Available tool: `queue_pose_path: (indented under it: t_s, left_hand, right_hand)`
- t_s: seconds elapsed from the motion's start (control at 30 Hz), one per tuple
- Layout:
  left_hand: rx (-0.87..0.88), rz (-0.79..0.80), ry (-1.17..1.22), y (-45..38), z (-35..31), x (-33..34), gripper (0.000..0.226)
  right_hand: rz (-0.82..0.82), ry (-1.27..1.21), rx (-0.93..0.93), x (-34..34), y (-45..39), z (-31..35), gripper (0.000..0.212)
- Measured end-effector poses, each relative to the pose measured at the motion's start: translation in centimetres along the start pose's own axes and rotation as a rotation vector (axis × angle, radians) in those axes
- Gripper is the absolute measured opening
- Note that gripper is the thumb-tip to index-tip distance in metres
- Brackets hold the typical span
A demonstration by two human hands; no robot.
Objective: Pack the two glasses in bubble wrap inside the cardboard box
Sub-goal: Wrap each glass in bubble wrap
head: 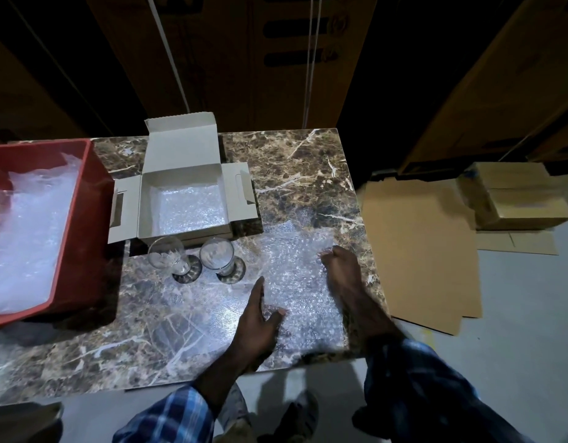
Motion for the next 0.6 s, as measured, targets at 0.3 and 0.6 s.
queue_pose_path:
  t_s: [0.3, 0.6]
  left_hand:
    - [0.032, -0.005, -0.307, 0.5, -1.8, -0.5, 0.079]
    - [0.284, -0.136, -0.568, 2.0, -4.2, -0.8, 0.069]
  right_hand:
    - [-0.148, 0.322, -0.12, -1.8, 1.2, 0.8, 0.012]
    - [-0.228, 0.736, -0.323, -0.7, 3.3, 1.9, 0.064]
Point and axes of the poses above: each hand's wrist, its own y-axis away from the middle knuckle, its own x-axis out of the palm, z = x × y, the point moved 8 cm from there along -y, towards the middle knuckle, and after that the axes turned 9 degrees about y, right-handed, at the moved point
